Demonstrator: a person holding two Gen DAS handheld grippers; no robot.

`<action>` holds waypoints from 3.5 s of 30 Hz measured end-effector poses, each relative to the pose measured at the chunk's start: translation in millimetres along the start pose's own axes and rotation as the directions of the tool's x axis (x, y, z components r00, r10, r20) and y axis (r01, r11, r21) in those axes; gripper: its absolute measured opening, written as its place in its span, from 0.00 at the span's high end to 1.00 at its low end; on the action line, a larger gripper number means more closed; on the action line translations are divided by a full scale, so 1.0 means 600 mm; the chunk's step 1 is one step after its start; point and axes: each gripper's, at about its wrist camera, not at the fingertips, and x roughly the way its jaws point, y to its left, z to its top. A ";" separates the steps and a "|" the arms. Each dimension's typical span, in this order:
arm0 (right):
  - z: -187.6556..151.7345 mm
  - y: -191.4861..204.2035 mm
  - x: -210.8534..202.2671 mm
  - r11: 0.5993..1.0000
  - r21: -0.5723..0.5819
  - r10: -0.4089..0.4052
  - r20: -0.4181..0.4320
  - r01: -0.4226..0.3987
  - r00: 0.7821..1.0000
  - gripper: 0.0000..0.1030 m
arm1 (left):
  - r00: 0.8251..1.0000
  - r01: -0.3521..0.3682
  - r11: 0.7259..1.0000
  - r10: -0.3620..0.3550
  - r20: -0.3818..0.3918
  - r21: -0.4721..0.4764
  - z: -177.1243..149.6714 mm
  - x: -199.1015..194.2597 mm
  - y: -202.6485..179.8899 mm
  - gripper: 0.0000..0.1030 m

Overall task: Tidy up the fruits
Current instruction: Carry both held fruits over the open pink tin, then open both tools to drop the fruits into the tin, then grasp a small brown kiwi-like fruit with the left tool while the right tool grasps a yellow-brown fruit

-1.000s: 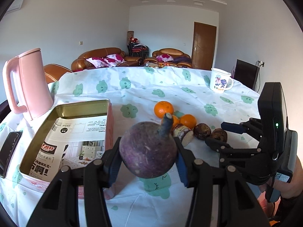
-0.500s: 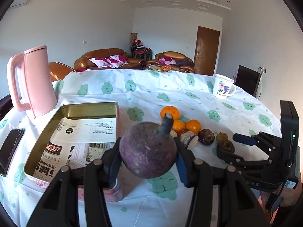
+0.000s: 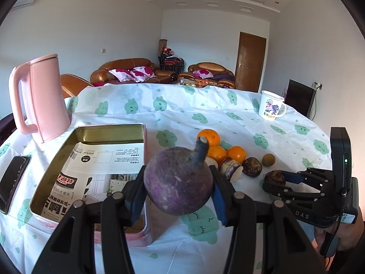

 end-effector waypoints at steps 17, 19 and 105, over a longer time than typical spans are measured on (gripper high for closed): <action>0.103 0.114 -0.024 0.972 -0.176 0.176 0.125 -0.153 0.976 0.59 | 0.994 -0.110 0.993 0.111 0.008 -0.030 0.026 -0.010 0.062 0.49; 0.117 0.132 -0.021 0.965 -0.204 0.194 0.130 -0.165 0.972 0.59 | 0.992 -0.127 0.991 0.128 0.007 -0.035 0.029 -0.010 0.073 0.49; 0.062 -0.093 0.004 0.997 0.081 -0.001 0.077 -0.005 0.997 0.32 | 0.990 -0.058 0.997 0.065 -0.126 0.059 0.021 0.079 -0.063 0.21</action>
